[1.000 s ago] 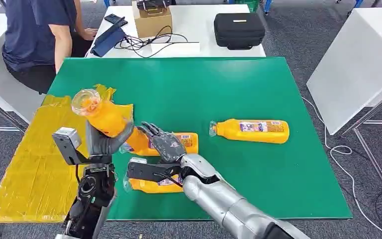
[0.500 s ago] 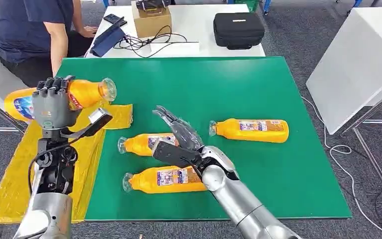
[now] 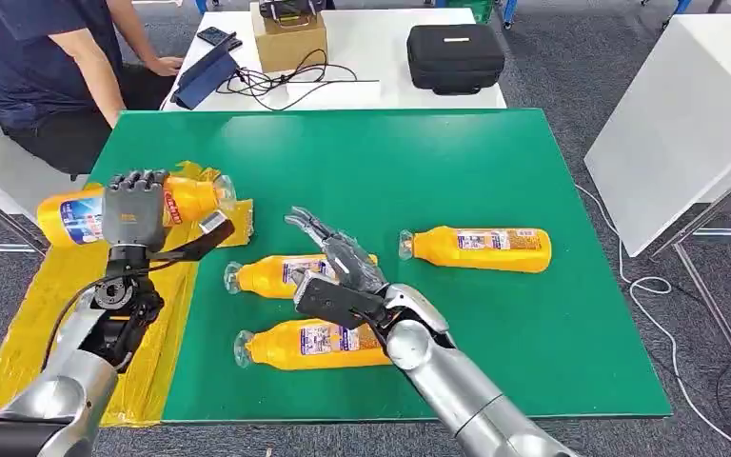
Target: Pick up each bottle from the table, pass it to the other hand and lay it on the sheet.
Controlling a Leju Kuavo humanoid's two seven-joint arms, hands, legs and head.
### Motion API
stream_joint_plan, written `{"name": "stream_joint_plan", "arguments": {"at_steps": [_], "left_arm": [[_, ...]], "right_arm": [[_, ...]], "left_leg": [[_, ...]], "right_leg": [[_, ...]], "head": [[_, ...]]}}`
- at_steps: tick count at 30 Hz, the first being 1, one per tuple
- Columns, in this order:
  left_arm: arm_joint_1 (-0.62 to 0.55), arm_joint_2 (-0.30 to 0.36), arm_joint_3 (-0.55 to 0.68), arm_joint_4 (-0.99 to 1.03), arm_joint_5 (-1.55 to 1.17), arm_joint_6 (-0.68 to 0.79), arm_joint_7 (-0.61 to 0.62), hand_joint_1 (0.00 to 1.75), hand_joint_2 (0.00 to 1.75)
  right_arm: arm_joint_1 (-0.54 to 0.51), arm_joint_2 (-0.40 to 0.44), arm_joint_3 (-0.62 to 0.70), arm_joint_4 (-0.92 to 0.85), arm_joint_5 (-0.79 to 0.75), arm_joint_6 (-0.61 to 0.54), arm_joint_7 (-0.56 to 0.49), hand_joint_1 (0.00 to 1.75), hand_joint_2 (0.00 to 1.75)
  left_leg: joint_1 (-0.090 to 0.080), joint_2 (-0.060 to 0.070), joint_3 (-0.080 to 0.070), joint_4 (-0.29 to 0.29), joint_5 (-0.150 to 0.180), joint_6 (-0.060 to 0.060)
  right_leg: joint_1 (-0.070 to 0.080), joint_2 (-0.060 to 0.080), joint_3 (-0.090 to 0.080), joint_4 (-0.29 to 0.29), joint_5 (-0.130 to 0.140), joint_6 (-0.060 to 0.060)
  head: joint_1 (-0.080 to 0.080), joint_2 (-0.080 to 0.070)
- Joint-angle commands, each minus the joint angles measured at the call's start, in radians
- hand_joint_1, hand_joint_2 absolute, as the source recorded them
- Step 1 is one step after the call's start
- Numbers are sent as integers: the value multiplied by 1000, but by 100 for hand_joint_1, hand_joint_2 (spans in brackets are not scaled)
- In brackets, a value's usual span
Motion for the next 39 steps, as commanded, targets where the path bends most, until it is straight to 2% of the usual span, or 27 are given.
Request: {"name": "stream_joint_plan", "arguments": {"at_steps": [1, 8, 9, 10, 11, 12, 17, 20, 32, 33, 37, 38, 39], "left_arm": [[-61, 35, -113, 335, -20, 15, -20, 175, 175], [-82, 24, -163, 448, -18, 3, -11, 175, 175], [-83, 22, -181, 454, -5, -80, -34, 175, 175], [-83, 22, -181, 454, -5, -80, -34, 154, 175], [-88, 15, -181, 465, -7, -159, -53, 16, 175], [-89, 12, -182, 464, -7, -161, -51, 0, 175], [-89, 12, -182, 464, -7, -161, -51, 0, 175], [-92, 5, -167, 462, 5, -219, -91, 0, 175], [-93, 5, -167, 462, 5, -220, -92, 0, 175], [-92, 5, -160, 462, 3, -230, -97, 0, 0], [-107, -7, -137, 463, 18, -241, -98, 0, 0], [-112, -10, -134, 463, 19, -243, -97, 0, 0], [-115, -14, -126, 463, 22, -241, -99, 0, 0]], "right_arm": [[-76, -44, 65, 101, -8, 36, -16, 0, 0], [-85, -40, 61, 129, -9, 46, -27, 0, 0], [-86, -44, 65, 134, -8, 50, -30, 0, 0], [-86, -44, 65, 134, -8, 50, -30, 0, 0], [-83, -47, 63, 139, -9, 49, -30, 0, 0], [-82, -49, 64, 141, -8, 49, -31, 0, 0], [-82, -49, 64, 141, -8, 49, -31, 0, 0], [-78, -58, 67, 149, 5, 47, -29, 0, 0], [-76, -60, 66, 151, 5, 47, -29, 0, 0], [-78, -59, 69, 155, 16, 44, -23, 0, 0], [-93, -60, 101, 223, 97, 23, 43, 0, 0], [-100, -55, 112, 255, 124, 21, 66, 0, 175], [-109, -47, 127, 290, 159, 18, 91, 0, 175]], "left_leg": [[1, -2, 4, 0, -2, -1], [1, -1, 3, 0, -1, -1], [1, -2, 2, 0, -1, 0], [2, -2, 3, 1, -2, -1], [1, -2, 2, 0, -1, 0], [1, -2, 2, 0, -1, 0], [1, -2, 2, 0, -1, 0], [1, -2, 1, 0, -1, 0], [0, -3, 5, -1, -1, -1], [1, -2, 6, 0, -1, -1], [0, -3, 5, -1, 0, -1], [1, -3, 6, -1, -1, -1], [0, -4, 6, -1, 0, -1]], "right_leg": [[1, -3, 6, -1, -2, 1], [1, -2, 4, -1, -1, 1], [1, -2, 3, -1, -1, 1], [2, -2, 5, -1, -1, 1], [1, -2, 4, -1, -1, 1], [1, -2, 3, -1, -1, 1], [1, -2, 3, -1, -1, 1], [1, -2, 3, -1, -1, 1], [0, -2, 6, -1, -1, 1], [1, -2, 7, -1, -1, 1], [0, -3, 7, -1, -1, 1], [1, -4, 8, -2, -1, 1], [0, -4, 7, -1, -1, 1]], "head": [[0, 0], [0, 0], [0, 0], [0, 0], [0, 0], [0, 0], [0, 0], [0, 0], [0, 0], [0, 0], [0, 0], [0, 0], [0, 0]]}}
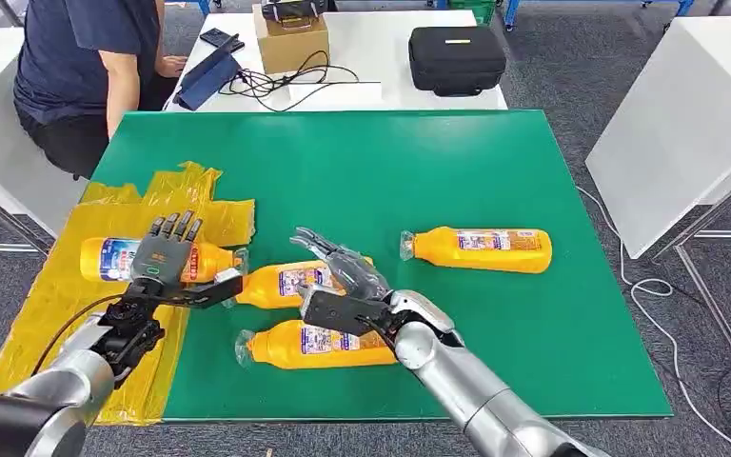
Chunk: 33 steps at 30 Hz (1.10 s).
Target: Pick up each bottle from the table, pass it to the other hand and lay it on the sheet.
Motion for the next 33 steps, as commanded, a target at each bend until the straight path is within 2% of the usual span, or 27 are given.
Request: {"name": "stream_joint_plan", "arguments": {"at_steps": [1, 3, 6, 7, 9, 17, 21, 26, 28, 30, 33], "left_arm": [[-35, -33, 4, 73, 14, -19, -11, 0, 0], [-41, -42, 27, 69, 33, -4, -19, 0, 0], [-45, -63, 133, 58, 142, 73, -76, 0, 0], [-47, -90, 357, 31, 393, 178, -274, 0, 0], [-65, -72, 434, 21, 514, 159, -375, 0, 0], [-70, -60, 497, 9, 619, 132, -496, 0, 0], [-68, -59, 497, 9, 620, 132, -498, 0, 0], [-63, -56, 582, -19, 766, 93, -633, 0, 0], [-46, -63, 558, -78, 827, 74, -633, 0, 0], [-52, -56, 487, -74, 898, 96, -633, 0, 0], [-55, -53, 454, -69, 935, 109, -633, 0, 0]], "right_arm": [[-85, -7, 113, 225, 157, -10, 120, 0, 175], [-90, 4, 144, 273, 207, 1, 147, 0, 175], [-85, 24, 160, 324, 247, 10, 173, 0, 175], [-78, 28, 166, 320, 267, -4, 180, 0, 175], [-62, 31, 162, 295, 279, -15, 184, 0, 175], [-30, 15, 186, 210, 308, 2, 184, 0, 175], [-28, 17, 187, 210, 308, 2, 184, 0, 175], [-36, 27, 198, 228, 324, 18, 186, 0, 175], [-40, 31, 205, 243, 333, 22, 191, 0, 175], [-37, 27, 210, 247, 348, 18, 204, 0, 175], [-31, 13, 219, 235, 362, 12, 213, 0, 175]], "left_leg": [[0, -1, 2, -1, 0, 0], [1, 0, 3, 0, 0, -1], [0, -1, 2, 0, 0, -1], [1, 0, 3, 0, -1, -1], [1, -1, 0, 1, 0, -1], [2, -1, 1, 0, 0, -1], [2, 2, 1, 0, -1, -1], [2, 3, 1, 0, 0, -1], [2, 3, 1, 0, 0, -2], [2, 2, 1, 0, 0, -2], [2, 2, 1, 0, 0, -2]], "right_leg": [[0, -2, 3, -1, 0, 1], [1, -2, 3, -1, 0, 1], [1, -2, 3, -1, 0, 1], [1, -2, 4, -2, -1, 1], [1, -2, 1, -1, 0, 1], [2, -3, 2, -1, -1, 1], [3, 0, 1, -1, 0, 1], [2, -1, 0, -1, 1, -2], [3, -1, 1, -1, 1, -2], [3, -2, 1, -1, 1, -2], [2, -1, 1, -1, 1, -2]], "head": [[0, 0], [0, 0], [0, 0], [0, 0], [0, 0], [0, 0], [0, 0], [0, 0], [0, 0], [0, 0], [0, 0]]}}
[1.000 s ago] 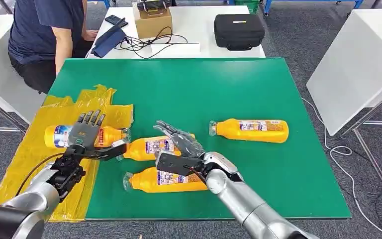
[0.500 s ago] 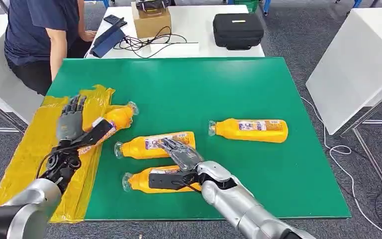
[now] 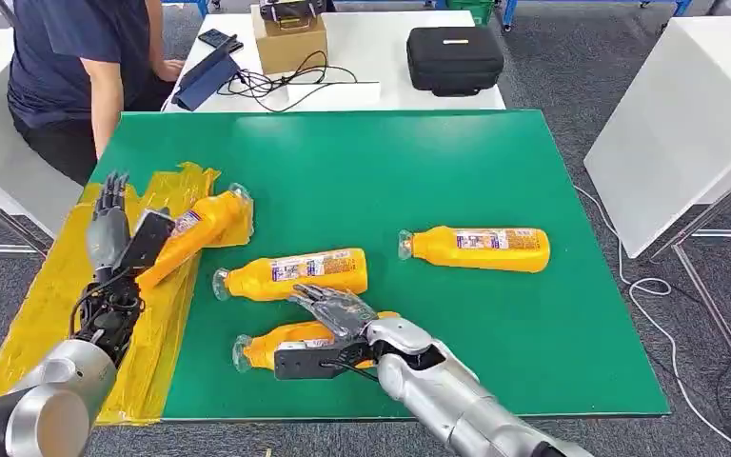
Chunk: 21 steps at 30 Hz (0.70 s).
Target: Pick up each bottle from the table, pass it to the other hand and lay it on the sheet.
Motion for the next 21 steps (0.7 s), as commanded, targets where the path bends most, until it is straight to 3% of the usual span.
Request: {"name": "stream_joint_plan", "arguments": {"at_steps": [1, 9, 21], "left_arm": [[-29, -8, -51, -18, 115, 19, -3, 0, 0], [4, 17, -120, -43, 217, 24, -3, 0, 0], [12, 32, -151, -39, 263, 33, -3, 0, 0]], "right_arm": [[-12, -40, 69, 39, 36, -4, 29, 0, 175], [50, -147, 40, -214, 103, -115, 123, 0, 175], [119, -211, 8, -404, 137, -60, 143, 0, 175]], "left_leg": [[2, -3, 2, 0, -1, 0], [0, -3, 1, 0, 0, 0], [0, -2, -1, 0, -1, 0]], "right_leg": [[2, -5, 4, -2, -1, 2], [0, -3, 2, -1, -1, 1], [0, -3, 1, -1, -1, 1]], "head": [[0, 0], [0, 0], [0, 0]]}}
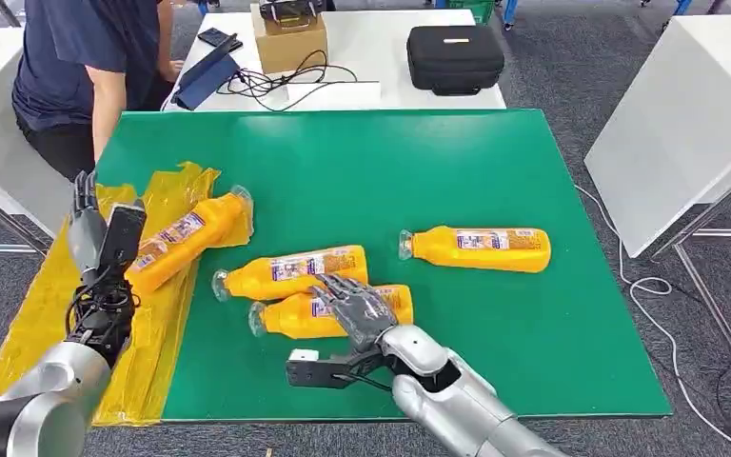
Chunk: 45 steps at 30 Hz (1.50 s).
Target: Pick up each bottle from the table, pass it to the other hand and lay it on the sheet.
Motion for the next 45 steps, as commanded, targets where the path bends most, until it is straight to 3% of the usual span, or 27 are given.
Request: {"name": "stream_joint_plan", "arguments": {"at_steps": [1, 14, 23, 34, 45], "left_arm": [[-13, 9, -48, 12, 21, 3, 3, 0, 0], [-36, 8, -18, 55, 34, 21, 3, 0, 0], [-17, 15, 25, 41, 24, 24, 3, 0, 0], [-18, 15, 25, 42, 24, 25, 3, 0, 0], [36, 9, 61, -3, 26, 13, 3, 0, 0]], "right_arm": [[12, -87, -5, -130, 13, 43, 11, 0, 175], [66, -46, -68, -144, 143, 142, 133, 0, 175], [74, 9, -150, -55, 239, 177, 124, 0, 175], [73, 10, -151, -54, 240, 177, 123, 0, 175], [130, 14, -249, -59, 368, 194, 159, 0, 175]], "left_leg": [[1, -1, 2, 0, -1, 0], [1, -1, 1, 1, -2, -1], [0, 0, 1, 0, -1, 0], [1, 0, 2, 0, -1, 0], [1, 0, 1, -1, -1, 0]], "right_leg": [[1, -2, 3, -1, -1, 1], [1, -3, 3, -1, -2, 1], [0, -1, 2, -1, 0, 1], [1, -1, 3, -1, -1, 1], [1, -2, 2, -1, -1, 1]], "head": [[0, 0], [0, 0], [0, 0], [0, 0], [0, 0]]}}
